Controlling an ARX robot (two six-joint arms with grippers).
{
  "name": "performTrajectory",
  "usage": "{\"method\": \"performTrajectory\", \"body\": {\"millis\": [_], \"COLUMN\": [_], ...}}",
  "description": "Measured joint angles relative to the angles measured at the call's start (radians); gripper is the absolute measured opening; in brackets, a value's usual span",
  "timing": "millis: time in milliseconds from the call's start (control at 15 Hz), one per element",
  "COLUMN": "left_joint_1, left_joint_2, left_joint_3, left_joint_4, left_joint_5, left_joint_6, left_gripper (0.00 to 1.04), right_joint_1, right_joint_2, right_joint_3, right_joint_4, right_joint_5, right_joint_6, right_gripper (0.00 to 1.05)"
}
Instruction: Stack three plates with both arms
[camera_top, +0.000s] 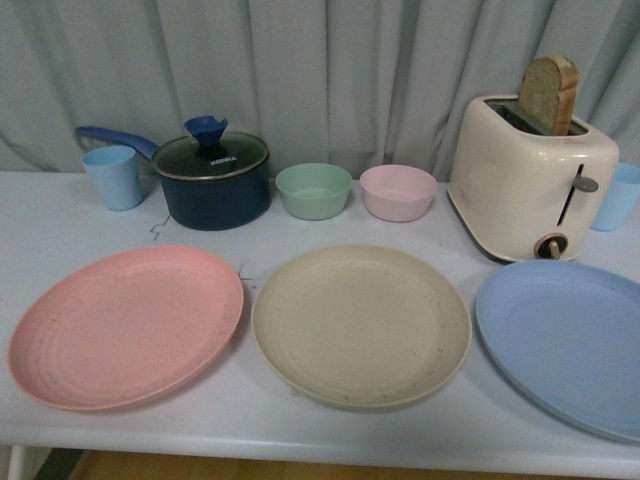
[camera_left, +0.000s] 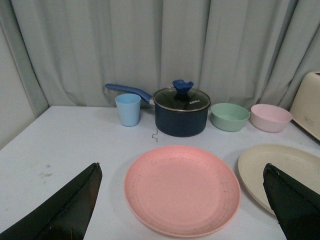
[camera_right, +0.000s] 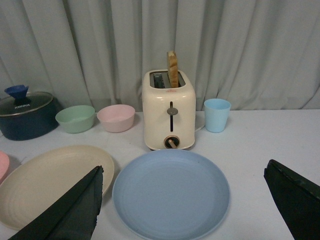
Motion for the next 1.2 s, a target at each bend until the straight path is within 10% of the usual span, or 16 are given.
{"method": "performTrajectory", "body": {"millis": [667, 800, 1200], "left_joint_1": [0.000, -0.003, 0.149], "left_joint_2": [0.000, 0.269, 1.040], "left_joint_3": [0.000, 0.145, 0.504], "left_joint_4": [0.000, -0.203, -0.040], "left_joint_5": [0.000, -0.137, 0.144], "left_joint_6": [0.000, -0.115, 0.085], "left_gripper": [0.98, 0.98, 0.98], "right_joint_1": [0.000, 0.000, 0.000], "right_joint_2": [0.000, 0.000, 0.000], "right_joint_3": [0.000, 0.000, 0.000], "right_joint_4": [0.000, 0.000, -0.001], "right_joint_5": [0.000, 0.000, 0.000], "right_joint_6": [0.000, 0.000, 0.000], "right_gripper": [0.98, 0.98, 0.98]}}
